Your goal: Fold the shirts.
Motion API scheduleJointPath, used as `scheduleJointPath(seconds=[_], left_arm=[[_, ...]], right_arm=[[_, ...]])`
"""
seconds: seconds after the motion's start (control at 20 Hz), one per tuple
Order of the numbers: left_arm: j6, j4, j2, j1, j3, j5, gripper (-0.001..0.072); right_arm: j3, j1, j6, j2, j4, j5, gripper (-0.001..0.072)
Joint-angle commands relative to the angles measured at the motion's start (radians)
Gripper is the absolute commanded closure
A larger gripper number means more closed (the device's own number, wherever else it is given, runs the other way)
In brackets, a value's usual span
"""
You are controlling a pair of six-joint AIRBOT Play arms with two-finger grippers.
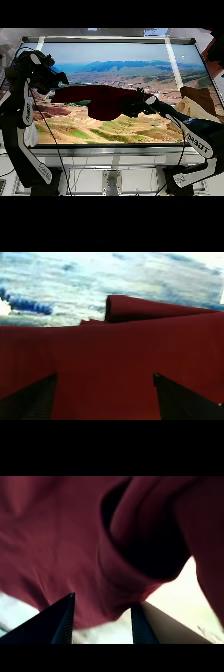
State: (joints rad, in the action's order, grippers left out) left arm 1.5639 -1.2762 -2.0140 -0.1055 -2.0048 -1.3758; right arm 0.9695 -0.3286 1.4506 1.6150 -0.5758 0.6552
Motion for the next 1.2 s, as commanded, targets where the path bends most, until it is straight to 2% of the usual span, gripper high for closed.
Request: scheduleJointPath(seconds=[0.0, 0.05, 0.1, 0.25, 0.35, 0.45, 0.55, 0.8, 0.95, 1.0, 1.05, 1.1, 1.15], left_arm=[[-0.013, -0.019, -0.014, -0.001, 0.0, -0.002, 0.0013], [-0.01, -0.035, -0.015, -0.001, 0.0, -0.003, 0.0014], [0.003, -0.05, -0.016, -0.002, 0.0, -0.002, 0.0013], [0.079, -0.086, -0.021, -0.027, 0.0, -0.012, 0.0016], [0.088, -0.084, -0.027, -0.061, 0.0, -0.049, 0.0016], [0.056, -0.081, -0.035, -0.1, 0.002, -0.119, 0.0017], [-0.014, -0.079, -0.045, -0.126, 0.012, -0.194, 0.0017], [-0.094, 0.056, -0.071, -0.131, 0.05, -0.219, 0.0018], [-0.096, 0.074, -0.085, -0.131, 0.05, -0.219, 0.0022], [-0.098, 0.072, -0.089, -0.131, 0.05, -0.219, 0.0105], [-0.098, 0.073, -0.093, -0.131, 0.05, -0.221, 0.0332], [-0.098, 0.074, -0.093, -0.131, 0.05, -0.221, 0.0687], [-0.098, 0.085, -0.093, -0.131, 0.045, -0.232, 0.0693]], right_arm=[[-0.001, -0.003, -0.001, 0.01, 0.085, -0.062, 0.0494], [0.0, -0.003, -0.018, 0.01, 0.1, -0.068, 0.0644], [0.0, -0.002, -0.042, 0.01, 0.117, -0.07, 0.0679], [0.0, 0.005, -0.066, 0.005, 0.146, -0.072, 0.0679], [0.0, 0.01, -0.072, 0.001, 0.146, -0.068, 0.0679], [0.0, 0.018, -0.072, 0.001, 0.143, -0.066, 0.0679], [0.0, 0.017, -0.072, 0.001, 0.143, -0.07, 0.0679], [0.0, 0.017, -0.072, 0.001, 0.147, -0.059, 0.0679], [0.0, 0.017, -0.072, 0.001, 0.153, -0.059, 0.0679], [0.0, 0.017, -0.073, 0.001, 0.159, -0.059, 0.0679], [0.0, 0.017, -0.094, 0.001, 0.175, -0.058, 0.0679], [0.0, 0.017, -0.125, 0.0, 0.205, -0.055, 0.068], [0.0, 0.017, -0.157, -0.007, 0.235, -0.056, 0.068]])
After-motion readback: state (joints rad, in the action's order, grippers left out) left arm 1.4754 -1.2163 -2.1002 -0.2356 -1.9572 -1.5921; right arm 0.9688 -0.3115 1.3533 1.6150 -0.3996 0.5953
